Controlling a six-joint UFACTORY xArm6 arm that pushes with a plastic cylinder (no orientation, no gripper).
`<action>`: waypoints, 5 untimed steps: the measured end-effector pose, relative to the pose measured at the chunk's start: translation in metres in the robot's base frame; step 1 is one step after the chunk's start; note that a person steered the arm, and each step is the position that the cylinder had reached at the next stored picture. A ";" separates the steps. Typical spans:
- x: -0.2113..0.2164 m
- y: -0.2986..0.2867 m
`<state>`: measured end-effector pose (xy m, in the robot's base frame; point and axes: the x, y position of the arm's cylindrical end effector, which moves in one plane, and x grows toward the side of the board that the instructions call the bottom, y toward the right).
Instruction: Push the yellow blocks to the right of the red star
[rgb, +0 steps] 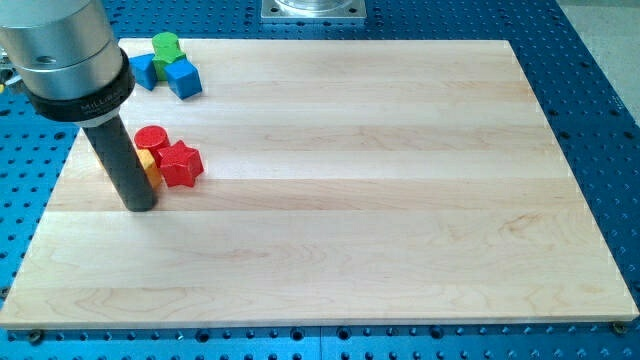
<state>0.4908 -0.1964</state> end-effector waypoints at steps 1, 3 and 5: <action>0.000 0.000; 0.033 -0.052; -0.086 -0.100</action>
<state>0.4051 -0.2962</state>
